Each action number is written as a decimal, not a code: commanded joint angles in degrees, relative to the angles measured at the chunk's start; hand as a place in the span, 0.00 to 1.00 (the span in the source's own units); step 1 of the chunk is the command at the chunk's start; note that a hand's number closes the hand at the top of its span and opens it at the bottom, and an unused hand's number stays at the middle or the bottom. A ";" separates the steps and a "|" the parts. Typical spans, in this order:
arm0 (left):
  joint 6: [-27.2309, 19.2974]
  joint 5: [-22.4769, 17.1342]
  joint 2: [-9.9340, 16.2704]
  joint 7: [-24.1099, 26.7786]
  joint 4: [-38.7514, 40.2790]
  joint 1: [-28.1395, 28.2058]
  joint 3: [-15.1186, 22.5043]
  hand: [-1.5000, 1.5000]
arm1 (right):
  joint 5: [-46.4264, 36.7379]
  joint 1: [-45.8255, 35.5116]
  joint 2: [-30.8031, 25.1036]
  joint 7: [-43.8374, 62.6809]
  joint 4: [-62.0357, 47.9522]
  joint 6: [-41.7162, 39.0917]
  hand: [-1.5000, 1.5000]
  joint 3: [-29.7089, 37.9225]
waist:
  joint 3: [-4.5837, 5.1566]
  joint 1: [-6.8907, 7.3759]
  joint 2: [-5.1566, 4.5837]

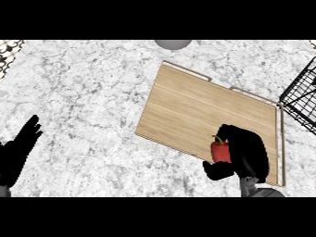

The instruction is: Pick the bell pepper from the tray and place it in the tiered basket

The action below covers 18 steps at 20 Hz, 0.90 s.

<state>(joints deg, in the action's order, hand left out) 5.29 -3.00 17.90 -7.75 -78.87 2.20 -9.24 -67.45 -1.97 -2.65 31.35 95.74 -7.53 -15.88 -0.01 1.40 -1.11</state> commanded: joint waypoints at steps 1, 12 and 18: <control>0.84 0.05 0.98 0.10 -0.30 -0.34 -0.02 0.50 | -0.79 -7.87 2.52 16.86 -2.60 4.40 1.00 6.77 | 0.08 2.10 -0.25; 1.17 0.93 -0.55 -0.49 0.71 -1.31 2.16 0.50 | -20.32 -39.77 2.66 45.27 -14.93 5.89 1.00 11.99 | 0.27 3.33 0.39; -0.51 1.80 -1.06 -2.12 0.57 -4.28 2.32 0.50 | -22.48 -54.12 2.64 46.80 -26.14 10.04 1.00 17.12 | 0.05 2.57 0.27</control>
<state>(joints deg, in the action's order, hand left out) 6.00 -2.01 17.71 -8.88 -77.70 -1.17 -7.62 -87.88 -47.10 -0.30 66.63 76.08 -1.25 -1.39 0.15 4.17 -0.83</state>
